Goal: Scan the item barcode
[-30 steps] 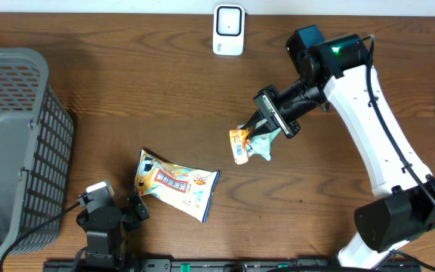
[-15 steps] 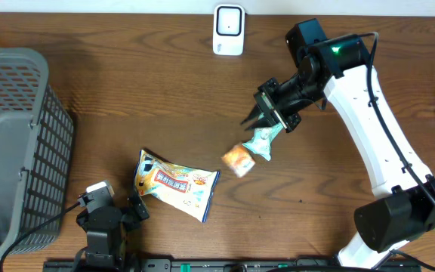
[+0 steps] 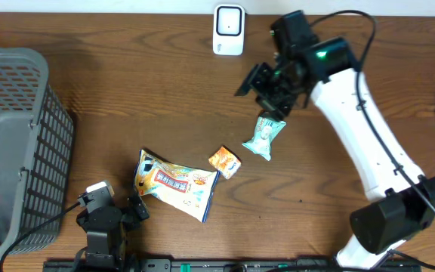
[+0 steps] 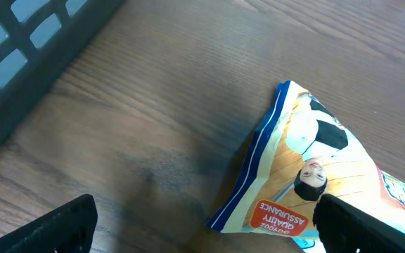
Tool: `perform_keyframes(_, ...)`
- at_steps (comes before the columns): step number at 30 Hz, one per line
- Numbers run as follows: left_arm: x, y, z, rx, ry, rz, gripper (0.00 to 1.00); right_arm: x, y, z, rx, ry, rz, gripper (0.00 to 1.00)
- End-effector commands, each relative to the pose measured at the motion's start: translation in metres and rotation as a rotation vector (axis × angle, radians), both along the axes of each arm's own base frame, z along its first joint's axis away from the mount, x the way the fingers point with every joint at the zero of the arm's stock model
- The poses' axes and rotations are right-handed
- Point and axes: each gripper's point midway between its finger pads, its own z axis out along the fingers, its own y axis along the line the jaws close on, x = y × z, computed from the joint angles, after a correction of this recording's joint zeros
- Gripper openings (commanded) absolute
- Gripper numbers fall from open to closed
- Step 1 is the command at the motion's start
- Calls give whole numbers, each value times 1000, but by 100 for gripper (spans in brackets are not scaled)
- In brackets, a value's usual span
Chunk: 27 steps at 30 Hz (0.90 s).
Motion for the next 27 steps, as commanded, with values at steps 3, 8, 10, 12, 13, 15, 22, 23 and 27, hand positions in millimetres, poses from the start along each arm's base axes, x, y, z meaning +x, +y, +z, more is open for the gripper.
perform_keyframes(3,-11,3,-12,29,71,-7,98,-2,46,-39,-91,-35,114,73)
perform_keyframes(8,-11,3,-12,29,71,-7,98,-15,79,-100,-146,82,145,55)
perform_keyframes(10,-11,3,-12,29,71,-7,98,-21,84,-122,-169,144,119,57)
perform_keyframes(12,-11,3,-12,29,71,-7,98,-21,86,-139,-188,177,101,59)
perform_keyframes(13,-11,3,-12,29,71,-7,98,-20,87,-149,-193,188,102,59)
perform_keyframes(15,-11,3,-12,29,71,-7,98,-22,87,-164,-207,217,104,57)
perform_keyframes(22,-11,3,-12,29,71,-7,98,-35,86,-189,-219,319,114,52)
perform_keyframes(23,-11,3,-12,29,71,-7,98,-35,85,-189,-217,320,112,52)
perform_keyframes(27,-11,3,-12,29,71,-7,98,-37,83,-189,-226,328,111,54)
